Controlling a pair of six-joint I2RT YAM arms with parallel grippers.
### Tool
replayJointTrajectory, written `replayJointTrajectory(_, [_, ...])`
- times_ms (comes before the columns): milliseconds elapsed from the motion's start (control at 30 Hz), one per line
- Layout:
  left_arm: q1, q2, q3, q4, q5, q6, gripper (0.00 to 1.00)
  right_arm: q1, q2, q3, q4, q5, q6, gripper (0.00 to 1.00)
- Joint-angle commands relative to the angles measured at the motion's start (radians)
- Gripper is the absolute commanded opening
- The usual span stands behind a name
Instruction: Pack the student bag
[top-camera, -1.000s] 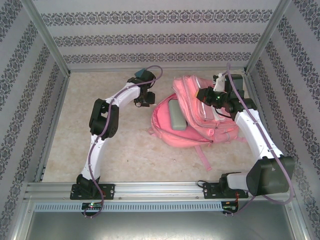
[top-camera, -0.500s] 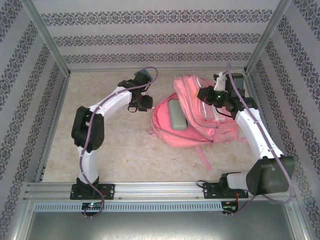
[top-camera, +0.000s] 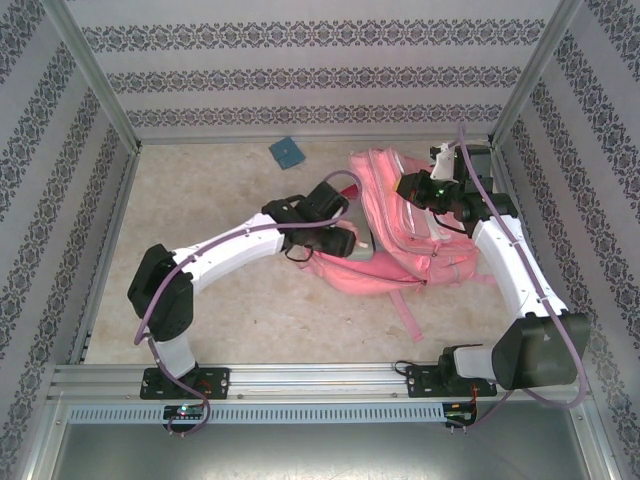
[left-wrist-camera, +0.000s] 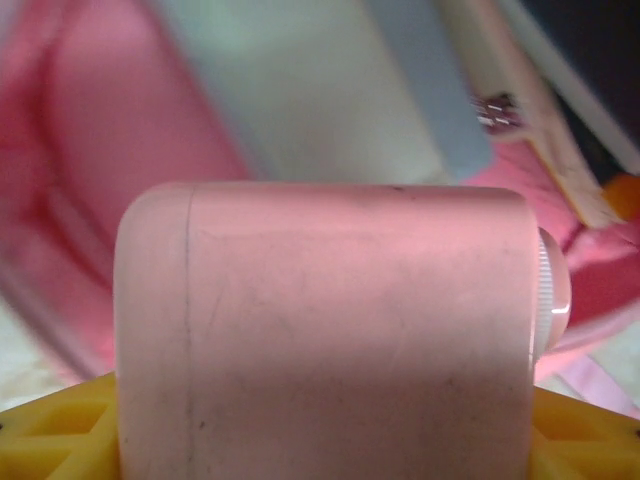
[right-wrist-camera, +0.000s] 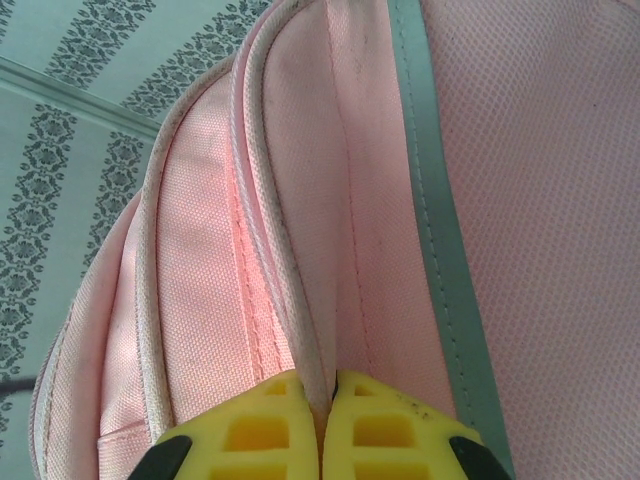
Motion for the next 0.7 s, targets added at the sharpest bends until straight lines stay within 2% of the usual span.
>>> replayJointTrajectory(0, [-0.058, 0.052, 0.050, 0.071, 0.009, -0.010, 0.54, -0.010, -0.053, 0.037, 0.044, -0.036, 0.020, 0.06])
replayJointTrajectory(200, [-0.137, 0.174, 0.189, 0.031, -0.012, -0.006, 0.54, -0.010, -0.072, 0.027, 0.040, -0.036, 0.024, 0.06])
replayJointTrajectory(667, [-0.193, 0.382, 0.383, -0.054, -0.074, -0.125, 0.55, -0.010, -0.095, -0.003, 0.048, -0.044, 0.033, 0.06])
